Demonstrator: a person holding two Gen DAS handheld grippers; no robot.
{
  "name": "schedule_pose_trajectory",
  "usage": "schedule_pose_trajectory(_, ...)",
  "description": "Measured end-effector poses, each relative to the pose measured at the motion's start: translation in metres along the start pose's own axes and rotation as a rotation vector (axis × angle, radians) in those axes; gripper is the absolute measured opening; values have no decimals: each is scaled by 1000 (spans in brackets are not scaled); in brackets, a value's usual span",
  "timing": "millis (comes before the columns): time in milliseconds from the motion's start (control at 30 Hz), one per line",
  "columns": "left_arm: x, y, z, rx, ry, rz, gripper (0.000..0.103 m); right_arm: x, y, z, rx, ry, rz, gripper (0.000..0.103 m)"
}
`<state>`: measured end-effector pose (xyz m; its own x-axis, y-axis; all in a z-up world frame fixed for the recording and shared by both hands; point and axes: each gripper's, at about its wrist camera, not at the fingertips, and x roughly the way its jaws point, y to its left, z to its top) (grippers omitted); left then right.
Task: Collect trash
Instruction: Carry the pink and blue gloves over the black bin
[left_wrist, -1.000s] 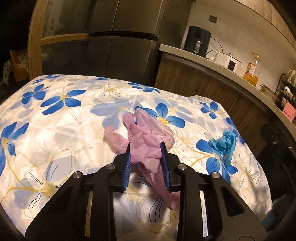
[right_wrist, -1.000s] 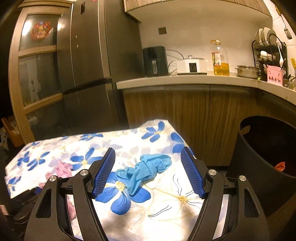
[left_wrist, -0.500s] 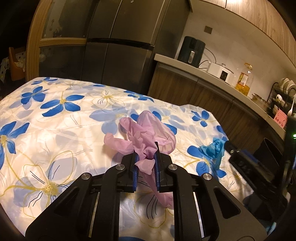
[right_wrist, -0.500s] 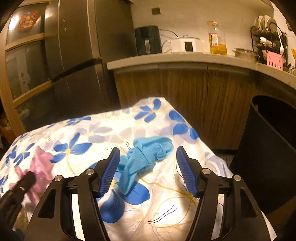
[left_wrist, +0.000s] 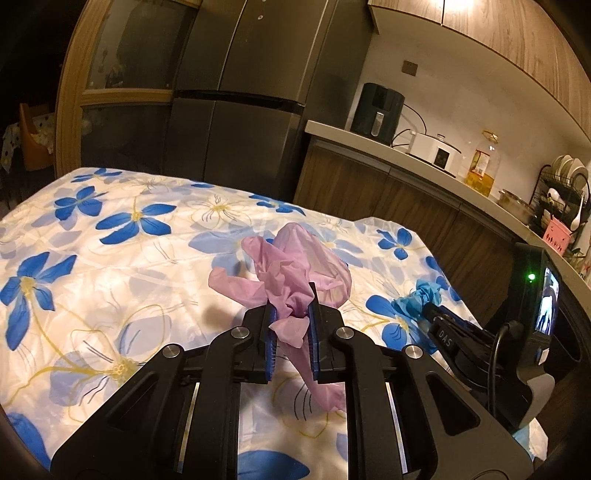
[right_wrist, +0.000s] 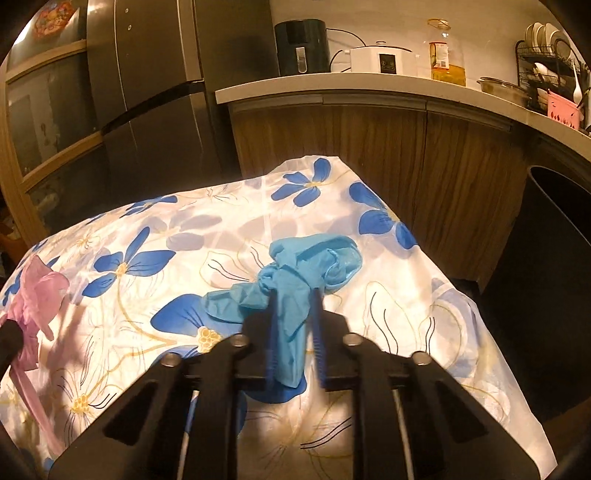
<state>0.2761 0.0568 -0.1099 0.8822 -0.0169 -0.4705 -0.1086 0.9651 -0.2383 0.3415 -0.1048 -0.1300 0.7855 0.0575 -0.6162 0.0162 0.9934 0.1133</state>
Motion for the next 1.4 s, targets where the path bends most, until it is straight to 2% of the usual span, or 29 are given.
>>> schedule_pose_trajectory(133, -12, 2, 0, 8, -8, 12, 12, -9, -3, 1, 15, -25, 22, 5)
schedule_pose_trajectory(367, -34, 6, 2, 19, -26, 31, 12, -41, -16, 6, 72, -97, 68, 3)
schedule_pose_trajectory(933, -85, -11, 6, 41, -83, 12, 11, -158, -25, -4, 39, -252, 174, 3)
schedule_pose_trajectory(1400, -118, -42, 7, 94, -117, -16, 11, -214, -45, -8, 42, -330, 183, 2)
